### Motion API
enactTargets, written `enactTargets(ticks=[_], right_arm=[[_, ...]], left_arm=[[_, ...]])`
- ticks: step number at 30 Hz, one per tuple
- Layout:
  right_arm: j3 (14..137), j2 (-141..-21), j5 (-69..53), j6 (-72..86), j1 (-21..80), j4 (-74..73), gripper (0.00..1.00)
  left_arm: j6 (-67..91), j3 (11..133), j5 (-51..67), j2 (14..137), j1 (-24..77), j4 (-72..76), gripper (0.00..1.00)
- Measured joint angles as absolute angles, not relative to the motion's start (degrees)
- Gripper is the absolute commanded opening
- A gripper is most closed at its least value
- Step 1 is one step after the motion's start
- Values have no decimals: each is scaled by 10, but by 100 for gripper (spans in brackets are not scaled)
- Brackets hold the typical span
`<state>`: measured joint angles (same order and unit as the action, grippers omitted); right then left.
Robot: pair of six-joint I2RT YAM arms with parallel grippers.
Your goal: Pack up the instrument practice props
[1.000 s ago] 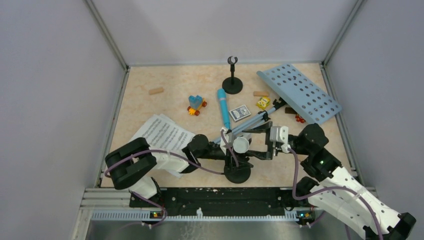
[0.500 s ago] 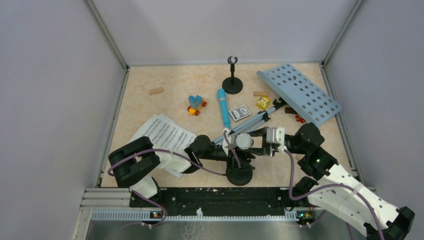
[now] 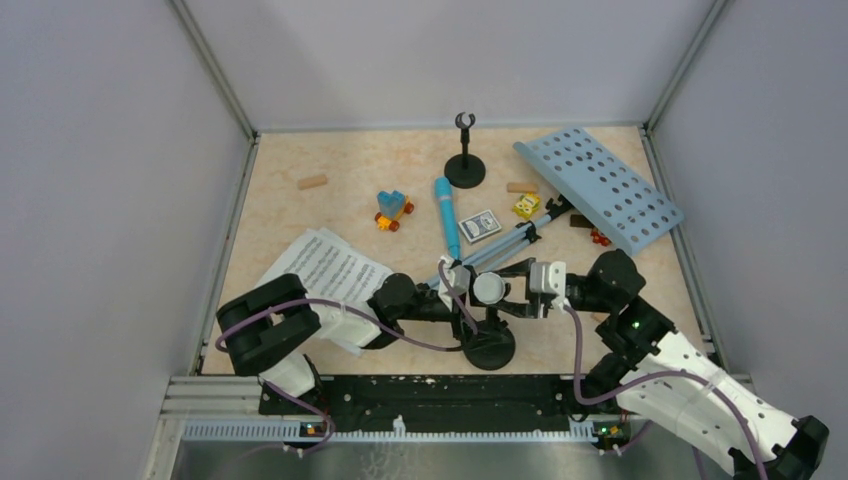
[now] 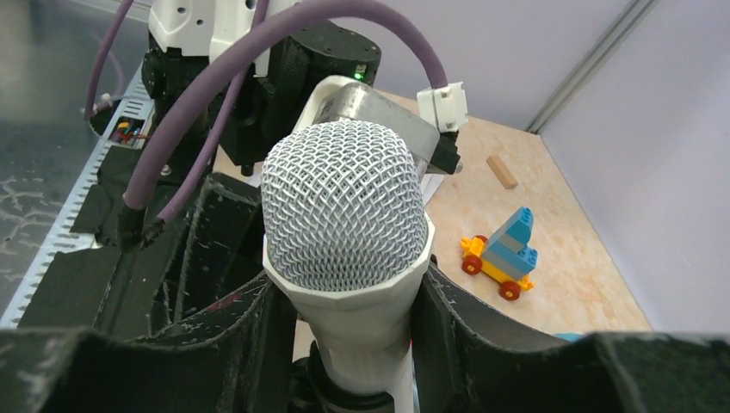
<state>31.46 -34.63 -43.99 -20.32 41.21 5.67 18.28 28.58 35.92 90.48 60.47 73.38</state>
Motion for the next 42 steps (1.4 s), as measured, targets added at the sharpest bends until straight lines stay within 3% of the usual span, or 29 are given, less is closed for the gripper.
enactTargets(ticks=[12, 14, 15, 31, 42], right_arm=[[315, -337, -448, -202, 413, 43, 0], [315, -336, -450, -200, 415, 43, 0], [315, -334, -448, -200, 415, 43, 0], [308, -305, -427, -225, 415, 6, 0], [362, -316, -434, -224, 415, -36, 0]], left_arm=[[196, 286, 348, 905, 602, 750, 35], [198, 286, 348, 907, 602, 754, 21], [197, 286, 349, 910, 602, 760, 2], [238, 303, 313, 943, 609, 757, 0], [277, 304, 291, 981, 615, 865, 0]])
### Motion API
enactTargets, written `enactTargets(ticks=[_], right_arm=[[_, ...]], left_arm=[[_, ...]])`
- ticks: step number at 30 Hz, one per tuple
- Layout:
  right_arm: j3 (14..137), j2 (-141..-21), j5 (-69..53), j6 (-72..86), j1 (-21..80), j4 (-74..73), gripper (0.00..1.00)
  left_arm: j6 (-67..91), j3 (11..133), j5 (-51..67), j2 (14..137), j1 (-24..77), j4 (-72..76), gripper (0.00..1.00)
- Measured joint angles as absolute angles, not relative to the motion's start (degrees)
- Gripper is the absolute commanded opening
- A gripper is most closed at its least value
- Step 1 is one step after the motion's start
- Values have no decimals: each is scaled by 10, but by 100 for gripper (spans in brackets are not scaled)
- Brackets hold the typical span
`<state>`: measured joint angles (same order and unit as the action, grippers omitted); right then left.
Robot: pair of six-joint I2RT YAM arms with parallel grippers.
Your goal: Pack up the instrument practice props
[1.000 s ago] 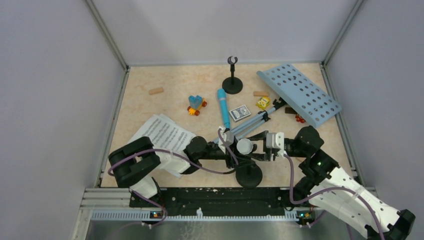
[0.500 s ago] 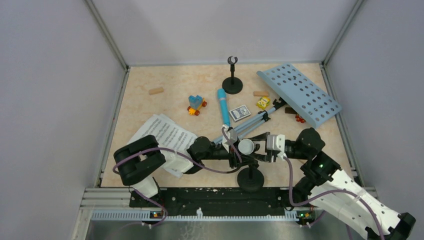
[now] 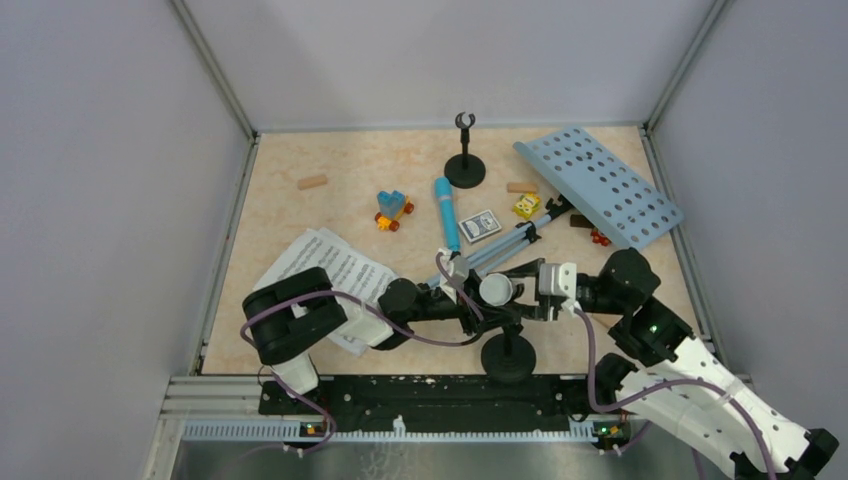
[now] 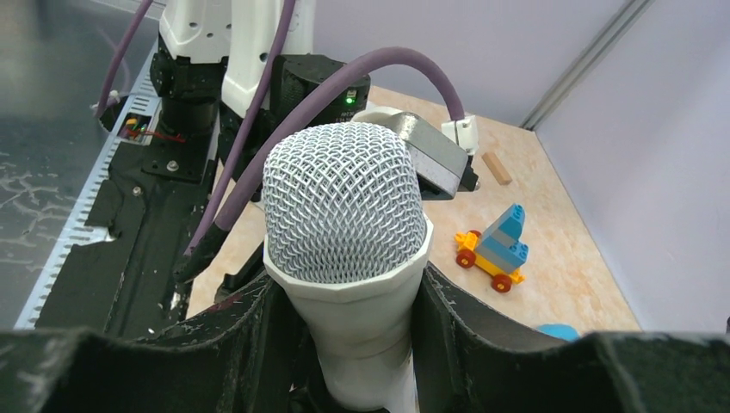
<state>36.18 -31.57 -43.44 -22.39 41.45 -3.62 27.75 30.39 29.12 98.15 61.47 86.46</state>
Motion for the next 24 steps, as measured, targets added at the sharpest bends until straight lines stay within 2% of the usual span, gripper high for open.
enactTargets(ticks=[15, 20, 24], right_arm=[[417, -315, -456, -180, 415, -36, 0], [487, -321, -479, -143, 415, 12, 0], [579, -334, -448, -110, 415, 76, 0]], left_arm=[[275, 308, 271, 992, 615, 844, 0], [281, 309, 250, 998, 608, 826, 0], [285, 309, 249, 998, 607, 825, 0]])
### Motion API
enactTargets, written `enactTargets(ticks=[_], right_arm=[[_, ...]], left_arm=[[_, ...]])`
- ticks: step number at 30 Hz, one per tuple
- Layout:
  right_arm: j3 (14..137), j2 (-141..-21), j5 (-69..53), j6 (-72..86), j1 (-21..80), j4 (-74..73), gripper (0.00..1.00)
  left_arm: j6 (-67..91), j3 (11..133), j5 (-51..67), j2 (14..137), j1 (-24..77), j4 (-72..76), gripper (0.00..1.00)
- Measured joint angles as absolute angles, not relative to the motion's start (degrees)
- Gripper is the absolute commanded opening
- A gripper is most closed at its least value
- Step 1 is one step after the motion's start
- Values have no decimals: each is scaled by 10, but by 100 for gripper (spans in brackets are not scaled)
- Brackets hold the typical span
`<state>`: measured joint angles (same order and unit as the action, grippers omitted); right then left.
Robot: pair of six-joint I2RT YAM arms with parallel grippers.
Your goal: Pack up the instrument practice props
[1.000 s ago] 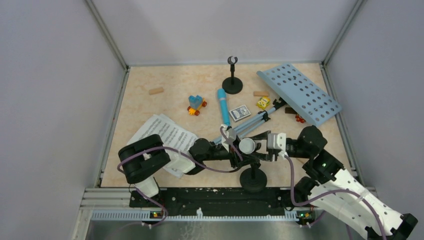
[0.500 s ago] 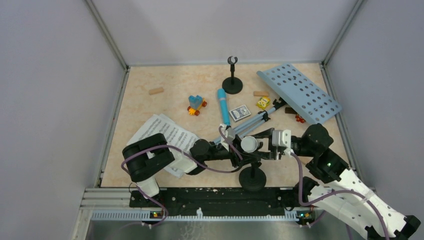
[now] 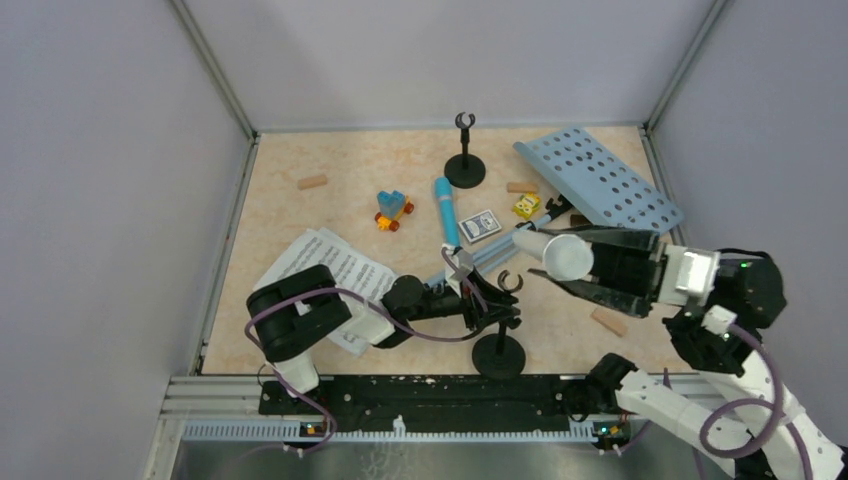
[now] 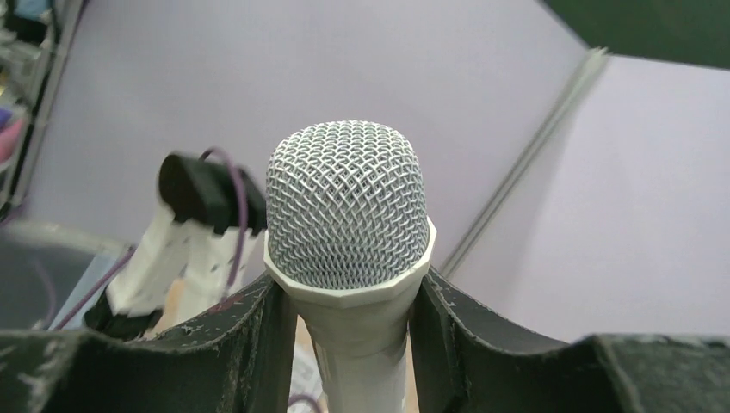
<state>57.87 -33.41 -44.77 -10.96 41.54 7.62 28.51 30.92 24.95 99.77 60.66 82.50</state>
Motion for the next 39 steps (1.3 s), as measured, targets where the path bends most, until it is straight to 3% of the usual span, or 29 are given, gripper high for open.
enactTargets(ticks=[8, 15, 25, 34, 39], right_arm=[[749, -434, -212, -10, 415, 23, 0], [870, -678, -29, 87, 415, -136, 0], [862, -961, -13, 224, 415, -185, 0], [921, -1147, -7, 306, 411, -109, 0], [923, -1206, 21, 331, 409, -96, 22]], left_arm=[[251, 247, 230, 913, 609, 782, 0], [156, 222, 174, 671, 628, 471, 0], [103, 209, 88, 345, 630, 163, 0], [100, 211, 43, 233, 630, 16, 0], [93, 222, 33, 225, 630, -27, 0]])
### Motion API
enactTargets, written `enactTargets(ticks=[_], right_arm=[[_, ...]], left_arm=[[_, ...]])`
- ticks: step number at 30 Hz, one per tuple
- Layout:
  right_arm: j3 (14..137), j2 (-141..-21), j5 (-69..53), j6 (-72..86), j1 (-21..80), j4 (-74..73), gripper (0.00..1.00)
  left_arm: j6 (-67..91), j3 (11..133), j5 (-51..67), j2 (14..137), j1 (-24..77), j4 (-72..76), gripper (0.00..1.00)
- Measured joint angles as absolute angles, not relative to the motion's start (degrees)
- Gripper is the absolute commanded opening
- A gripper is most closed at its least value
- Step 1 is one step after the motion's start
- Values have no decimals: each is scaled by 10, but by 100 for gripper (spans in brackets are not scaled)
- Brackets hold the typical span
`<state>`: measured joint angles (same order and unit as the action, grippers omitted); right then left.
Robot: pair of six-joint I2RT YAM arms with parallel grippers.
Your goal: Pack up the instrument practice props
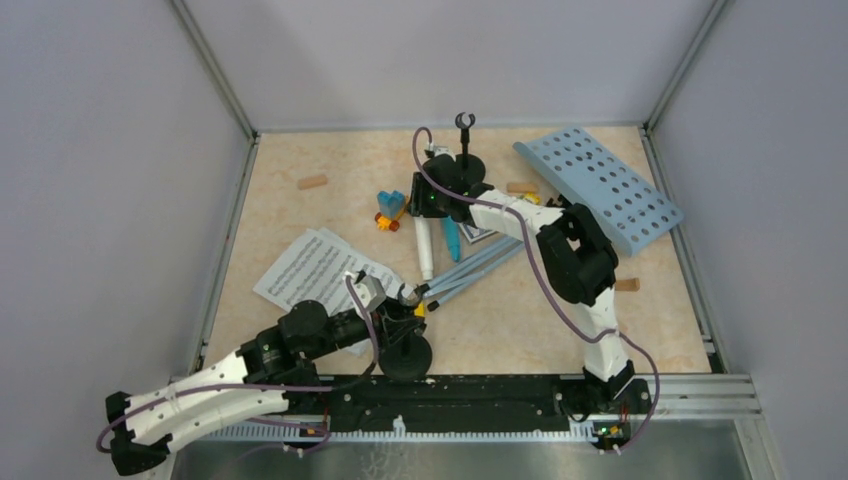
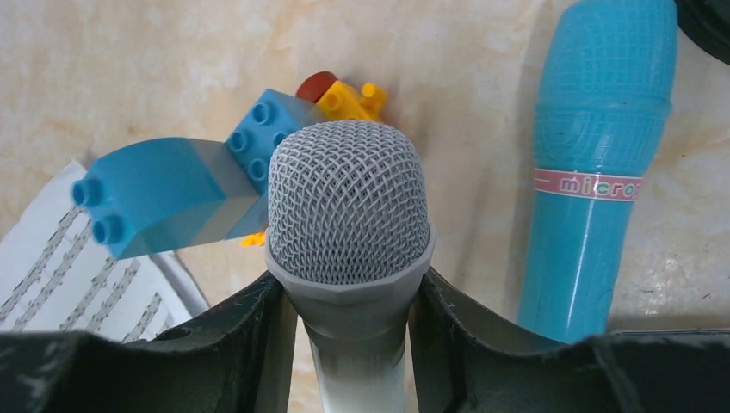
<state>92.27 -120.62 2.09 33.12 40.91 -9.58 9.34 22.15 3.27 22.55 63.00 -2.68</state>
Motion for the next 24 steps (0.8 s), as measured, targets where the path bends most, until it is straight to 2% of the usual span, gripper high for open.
enactTargets(ticks=[9, 11, 18, 24], right_arm=[[922, -1218, 44, 327, 402, -72, 64], [918, -1218, 36, 324, 400, -59, 69], [900, -1204, 3, 301, 393, -44, 73], [839, -1101, -6, 272, 392, -33, 73]], left_arm=[[90, 239, 15, 210, 630, -43, 0], [88, 245, 0, 211, 630, -44, 0], [67, 292, -58, 246, 630, -43, 0], [32, 354, -57, 343, 625, -35, 0]])
